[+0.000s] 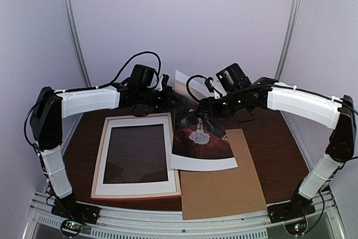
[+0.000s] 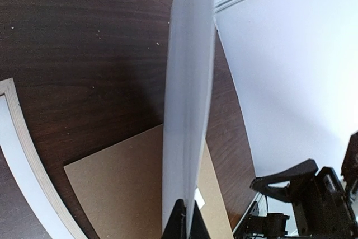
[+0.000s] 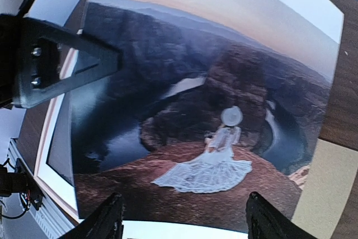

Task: Put the photo into the frame
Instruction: Pick up the photo from the backboard, then pass from the left arm to the right

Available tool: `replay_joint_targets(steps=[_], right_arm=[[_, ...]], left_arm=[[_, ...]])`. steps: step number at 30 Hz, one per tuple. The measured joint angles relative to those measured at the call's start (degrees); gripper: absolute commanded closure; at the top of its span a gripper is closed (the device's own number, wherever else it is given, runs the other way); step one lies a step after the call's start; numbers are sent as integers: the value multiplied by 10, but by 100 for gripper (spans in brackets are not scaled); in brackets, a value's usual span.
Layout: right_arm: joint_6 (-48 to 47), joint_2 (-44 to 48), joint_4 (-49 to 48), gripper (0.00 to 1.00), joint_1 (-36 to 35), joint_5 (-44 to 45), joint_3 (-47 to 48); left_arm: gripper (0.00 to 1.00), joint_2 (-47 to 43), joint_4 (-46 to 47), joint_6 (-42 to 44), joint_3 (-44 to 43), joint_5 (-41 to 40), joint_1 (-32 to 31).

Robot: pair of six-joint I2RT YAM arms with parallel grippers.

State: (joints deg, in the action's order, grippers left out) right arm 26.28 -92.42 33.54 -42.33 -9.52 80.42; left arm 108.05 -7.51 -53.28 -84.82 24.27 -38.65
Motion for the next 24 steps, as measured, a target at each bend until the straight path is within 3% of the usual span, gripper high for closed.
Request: replay_joint_targets(steps=[16, 24], right_arm=[[-40, -123, 58, 23, -143, 124, 174], [-66, -188, 130, 30, -184, 223, 250]], left_arm=[[100, -74, 118, -109, 98, -80, 7], [100, -80, 148, -148, 129, -83, 7]])
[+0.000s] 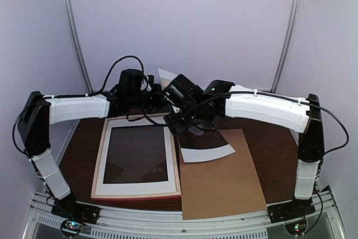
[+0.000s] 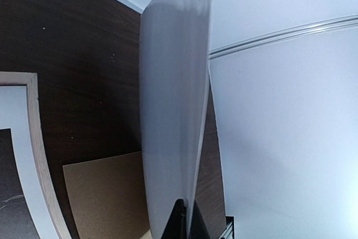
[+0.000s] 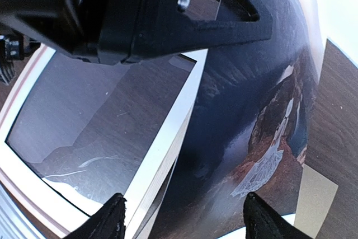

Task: Put the photo into the frame
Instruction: Pass from the left arm to the right

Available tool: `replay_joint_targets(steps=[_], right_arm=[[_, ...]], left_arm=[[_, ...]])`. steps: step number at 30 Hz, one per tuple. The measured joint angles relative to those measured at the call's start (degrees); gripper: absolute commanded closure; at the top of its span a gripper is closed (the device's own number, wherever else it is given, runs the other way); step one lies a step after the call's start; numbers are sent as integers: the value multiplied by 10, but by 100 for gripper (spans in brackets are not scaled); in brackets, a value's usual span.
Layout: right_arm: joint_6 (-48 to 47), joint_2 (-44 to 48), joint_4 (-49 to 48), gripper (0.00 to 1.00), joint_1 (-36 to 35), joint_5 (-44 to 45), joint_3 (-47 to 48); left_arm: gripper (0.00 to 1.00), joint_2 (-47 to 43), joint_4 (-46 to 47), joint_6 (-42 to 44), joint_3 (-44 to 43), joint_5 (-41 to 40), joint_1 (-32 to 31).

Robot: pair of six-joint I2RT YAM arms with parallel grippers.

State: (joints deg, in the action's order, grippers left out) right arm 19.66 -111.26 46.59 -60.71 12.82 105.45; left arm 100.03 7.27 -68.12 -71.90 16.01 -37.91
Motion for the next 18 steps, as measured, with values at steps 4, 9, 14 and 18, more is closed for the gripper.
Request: replay_joint_targets(steps=[4, 9, 14, 18], right_arm=[[-6, -26, 35, 33, -12, 43, 37], [-15, -57, 75, 42, -23, 91, 76], [-15, -73, 103, 53, -30, 119, 95], [-12, -75, 111, 61, -34, 131, 99]], left_arm=[[100, -1, 8, -9, 8, 0, 0], [100, -4, 18, -19, 24, 0, 0], [100, -7, 23, -26, 35, -3, 1], [100, -9, 28, -28, 37, -3, 0]])
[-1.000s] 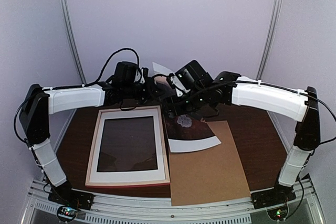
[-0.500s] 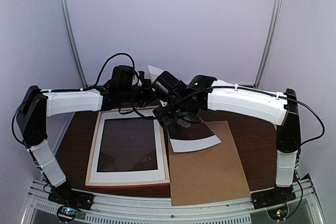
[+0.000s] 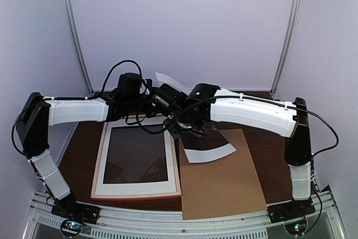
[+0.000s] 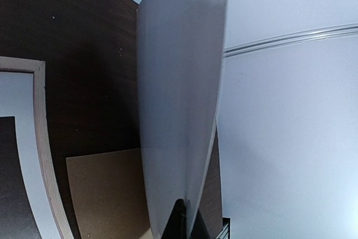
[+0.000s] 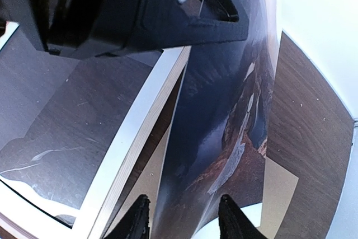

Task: Put the photo into the frame
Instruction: Pass from the left arm to the right

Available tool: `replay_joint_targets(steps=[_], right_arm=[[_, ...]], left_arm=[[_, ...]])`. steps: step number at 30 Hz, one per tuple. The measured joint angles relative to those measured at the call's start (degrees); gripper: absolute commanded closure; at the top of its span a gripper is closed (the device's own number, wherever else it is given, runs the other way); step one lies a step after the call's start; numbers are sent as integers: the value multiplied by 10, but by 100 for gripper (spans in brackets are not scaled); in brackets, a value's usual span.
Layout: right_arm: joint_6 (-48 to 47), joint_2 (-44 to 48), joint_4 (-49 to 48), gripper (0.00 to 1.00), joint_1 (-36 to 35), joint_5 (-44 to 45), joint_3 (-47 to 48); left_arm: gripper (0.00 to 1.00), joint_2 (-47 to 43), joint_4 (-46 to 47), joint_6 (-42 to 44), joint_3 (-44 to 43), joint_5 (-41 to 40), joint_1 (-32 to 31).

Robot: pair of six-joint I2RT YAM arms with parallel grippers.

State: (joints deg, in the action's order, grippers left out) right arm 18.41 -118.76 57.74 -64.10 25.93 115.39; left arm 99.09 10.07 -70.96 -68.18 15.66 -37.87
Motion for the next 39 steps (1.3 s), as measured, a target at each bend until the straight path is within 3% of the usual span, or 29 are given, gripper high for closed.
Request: replay_joint_targets(steps=[9, 15, 18, 22, 28, 34, 39], right_arm=[[0, -7, 35, 79, -1, 27, 18], [-1, -12, 47, 100, -2, 38, 26], [-2, -12, 49, 100, -2, 40, 26], [-5, -12, 59, 100, -2, 46, 28], [-17, -7, 74, 100, 7, 54, 28], [-33, 26, 81, 100, 41, 45, 28], [-46, 64, 86, 100, 75, 17, 45]], left_arm=[[100, -7, 11, -5, 4, 0, 0], [99, -7, 20, -8, 4, 3, 0], [84, -6, 25, -10, 4, 7, 1], [55, -3, 41, -12, 4, 26, 6], [24, -3, 62, -3, 8, 67, 31], [4, -64, 22, 50, 64, 70, 64], [2, -184, -82, 137, 94, 23, 99]])
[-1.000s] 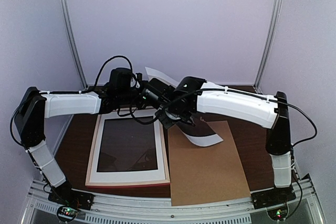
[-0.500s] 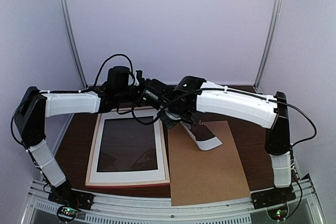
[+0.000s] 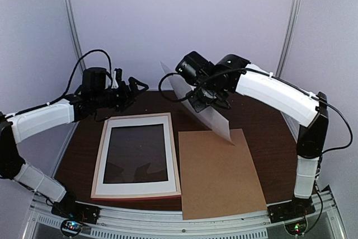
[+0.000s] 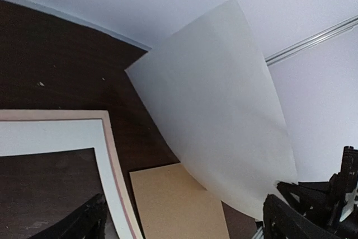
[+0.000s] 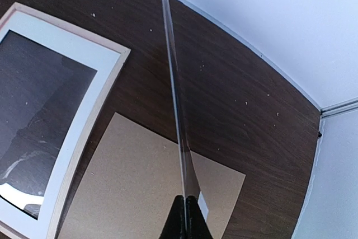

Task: Put the photo into the frame
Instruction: Pass from the left arm to the right, then turn over the photo.

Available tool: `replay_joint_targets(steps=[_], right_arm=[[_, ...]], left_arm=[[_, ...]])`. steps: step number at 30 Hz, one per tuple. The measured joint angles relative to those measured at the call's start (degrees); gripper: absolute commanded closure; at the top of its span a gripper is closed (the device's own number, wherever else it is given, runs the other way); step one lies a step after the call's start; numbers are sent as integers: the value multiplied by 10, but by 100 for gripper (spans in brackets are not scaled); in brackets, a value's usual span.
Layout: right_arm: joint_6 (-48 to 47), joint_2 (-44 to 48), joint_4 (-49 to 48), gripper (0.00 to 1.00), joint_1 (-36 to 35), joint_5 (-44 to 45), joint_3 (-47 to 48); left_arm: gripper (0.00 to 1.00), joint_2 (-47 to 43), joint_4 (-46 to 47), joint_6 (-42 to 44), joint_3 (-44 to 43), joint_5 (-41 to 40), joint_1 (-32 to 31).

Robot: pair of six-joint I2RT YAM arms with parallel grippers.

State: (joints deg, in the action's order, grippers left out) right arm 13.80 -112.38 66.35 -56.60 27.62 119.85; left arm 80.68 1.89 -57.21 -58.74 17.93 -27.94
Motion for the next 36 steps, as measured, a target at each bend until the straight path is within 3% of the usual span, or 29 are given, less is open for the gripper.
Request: replay_joint_targets(steps=[8, 13, 17, 20, 25, 30, 36], right_arm=[[-18, 8, -3, 100, 16, -132, 102], [-3, -6, -27, 100, 14, -276, 195], [28, -5, -66, 100, 14, -370, 199], [61, 11, -108, 100, 17, -409, 133], [163, 71, -244, 100, 76, -470, -124], [291, 67, -404, 100, 153, -519, -340], [406, 22, -535, 100, 170, -552, -449]], left_arm=[[2, -138, -167, 135, 0, -147, 56], [2, -172, -235, 173, 0, -204, 117], [2, -186, -273, 193, 0, -234, 153], [2, -186, -288, 201, 0, -246, 161], [2, -179, -296, 209, 0, -256, 163], [2, -154, -295, 216, 2, -264, 163], [2, -113, -295, 224, 25, -274, 163]])
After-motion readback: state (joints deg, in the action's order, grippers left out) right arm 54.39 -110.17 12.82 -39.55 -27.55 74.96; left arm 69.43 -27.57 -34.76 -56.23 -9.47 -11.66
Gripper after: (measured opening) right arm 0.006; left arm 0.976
